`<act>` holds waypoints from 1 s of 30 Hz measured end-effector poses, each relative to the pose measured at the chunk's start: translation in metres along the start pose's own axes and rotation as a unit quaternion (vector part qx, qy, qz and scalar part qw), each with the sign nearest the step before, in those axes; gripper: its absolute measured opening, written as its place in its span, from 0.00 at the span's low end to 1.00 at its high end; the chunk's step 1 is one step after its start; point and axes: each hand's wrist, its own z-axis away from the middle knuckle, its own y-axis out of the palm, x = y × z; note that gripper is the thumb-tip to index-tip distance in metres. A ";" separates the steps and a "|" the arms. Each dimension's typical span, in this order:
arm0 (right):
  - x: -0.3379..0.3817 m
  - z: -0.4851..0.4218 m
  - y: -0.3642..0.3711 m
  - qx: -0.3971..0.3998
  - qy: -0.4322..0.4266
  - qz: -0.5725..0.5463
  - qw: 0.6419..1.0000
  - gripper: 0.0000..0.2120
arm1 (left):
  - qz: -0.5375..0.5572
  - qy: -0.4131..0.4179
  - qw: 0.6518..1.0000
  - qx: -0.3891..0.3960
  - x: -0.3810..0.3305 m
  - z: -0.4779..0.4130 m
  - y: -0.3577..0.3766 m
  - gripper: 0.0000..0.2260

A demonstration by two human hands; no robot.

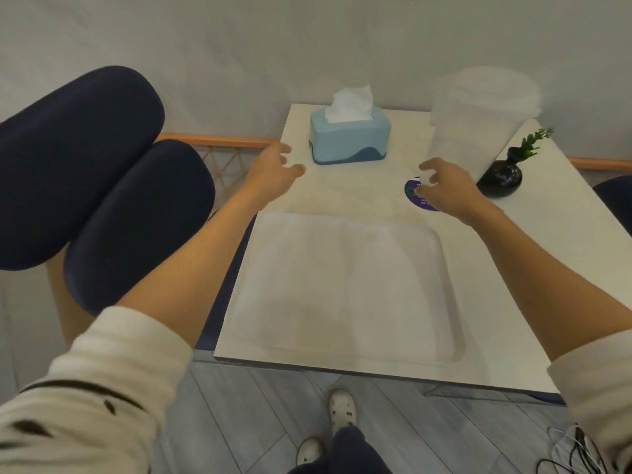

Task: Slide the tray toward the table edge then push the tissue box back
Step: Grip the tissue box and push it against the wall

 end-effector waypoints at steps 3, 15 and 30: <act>0.009 -0.024 0.009 0.008 -0.019 0.008 1.000 0.24 | 0.024 -0.005 1.000 0.006 -0.010 -0.024 0.021 0.26; 0.018 -0.164 0.041 0.016 -0.021 -0.034 0.999 0.25 | 0.087 -0.139 0.986 0.003 0.003 -0.145 0.075 0.27; 0.018 -0.240 0.084 0.002 0.031 -0.178 0.983 0.23 | 0.126 -0.161 0.974 -0.094 0.020 -0.238 0.102 0.26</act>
